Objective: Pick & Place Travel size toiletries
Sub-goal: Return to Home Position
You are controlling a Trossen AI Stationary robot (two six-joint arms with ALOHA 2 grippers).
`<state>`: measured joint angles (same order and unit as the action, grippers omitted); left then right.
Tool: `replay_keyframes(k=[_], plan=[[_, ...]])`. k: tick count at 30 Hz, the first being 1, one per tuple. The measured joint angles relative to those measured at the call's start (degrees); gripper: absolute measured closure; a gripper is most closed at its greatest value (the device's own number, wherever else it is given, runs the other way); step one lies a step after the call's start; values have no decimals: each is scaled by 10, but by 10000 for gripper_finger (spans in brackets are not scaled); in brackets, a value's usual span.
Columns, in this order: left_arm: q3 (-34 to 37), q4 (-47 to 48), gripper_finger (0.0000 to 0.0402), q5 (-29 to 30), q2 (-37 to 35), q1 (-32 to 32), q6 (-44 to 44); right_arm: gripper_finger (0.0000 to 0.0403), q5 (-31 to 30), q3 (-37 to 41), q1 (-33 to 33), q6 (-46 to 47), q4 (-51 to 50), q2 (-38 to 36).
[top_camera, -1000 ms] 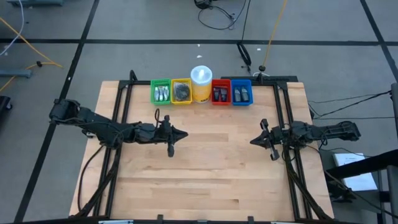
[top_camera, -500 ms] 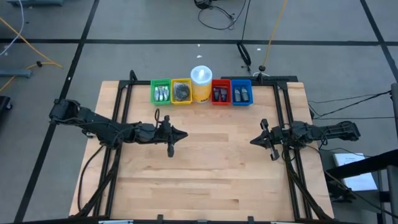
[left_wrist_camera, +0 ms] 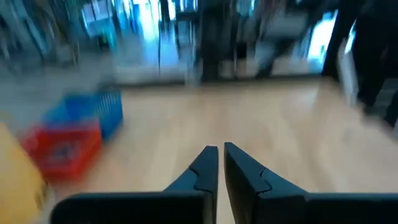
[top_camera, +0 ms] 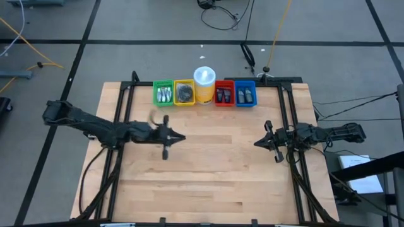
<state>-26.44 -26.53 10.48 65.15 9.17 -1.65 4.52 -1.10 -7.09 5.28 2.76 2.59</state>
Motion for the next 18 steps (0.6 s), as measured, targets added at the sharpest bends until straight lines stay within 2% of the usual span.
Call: replay_keyframes(k=[7, 12, 18], plan=[[60, 10, 376, -12, -168, 0, -23, 400, 1, 0, 0, 0, 4, 4], [139, -1, 376, -47, -268, 0, -37, 400, 1, 0, 0, 0, 5, 8], [221, -11, 376, -57, -395, -19, -33, 399, 1, 0, 0, 0, 6, 9]])
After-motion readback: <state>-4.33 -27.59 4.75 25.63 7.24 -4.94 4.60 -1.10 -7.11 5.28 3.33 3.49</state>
